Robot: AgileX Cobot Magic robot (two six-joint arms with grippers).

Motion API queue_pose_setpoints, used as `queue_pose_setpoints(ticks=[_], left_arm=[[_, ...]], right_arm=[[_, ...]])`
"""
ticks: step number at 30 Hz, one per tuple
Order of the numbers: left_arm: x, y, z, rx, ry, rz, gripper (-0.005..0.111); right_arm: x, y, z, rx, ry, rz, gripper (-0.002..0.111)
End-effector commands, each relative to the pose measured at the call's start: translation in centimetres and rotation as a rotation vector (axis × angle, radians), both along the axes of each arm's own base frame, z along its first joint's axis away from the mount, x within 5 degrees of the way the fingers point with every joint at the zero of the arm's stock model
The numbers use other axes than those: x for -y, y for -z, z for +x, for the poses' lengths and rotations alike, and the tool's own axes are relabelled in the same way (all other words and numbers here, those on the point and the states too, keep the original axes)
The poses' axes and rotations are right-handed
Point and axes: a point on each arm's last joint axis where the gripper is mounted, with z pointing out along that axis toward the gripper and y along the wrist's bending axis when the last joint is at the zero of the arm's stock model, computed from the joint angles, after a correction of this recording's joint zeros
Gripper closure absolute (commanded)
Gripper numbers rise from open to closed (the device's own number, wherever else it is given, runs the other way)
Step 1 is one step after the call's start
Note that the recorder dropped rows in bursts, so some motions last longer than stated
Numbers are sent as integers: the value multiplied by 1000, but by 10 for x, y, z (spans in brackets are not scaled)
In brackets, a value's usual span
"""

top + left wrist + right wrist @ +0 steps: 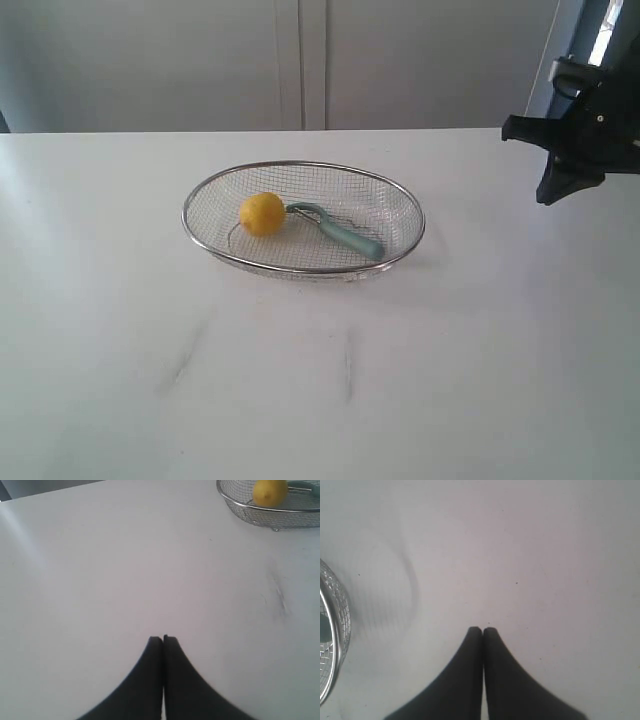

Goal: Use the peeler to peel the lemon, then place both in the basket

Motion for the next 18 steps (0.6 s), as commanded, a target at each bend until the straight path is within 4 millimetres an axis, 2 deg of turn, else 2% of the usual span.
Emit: queue_pose_setpoints(ticks=[1,4,18], left_arm=[[0,17,2,-29,-6,-4,107],[0,24,3,-42,-8,-3,107],[0,24,3,-43,-11,-7,107]], right_arm=[[4,-4,-2,14,2,-5,108],[4,-4,-2,14,2,-5,108],[4,-4,-2,14,2,-5,108]])
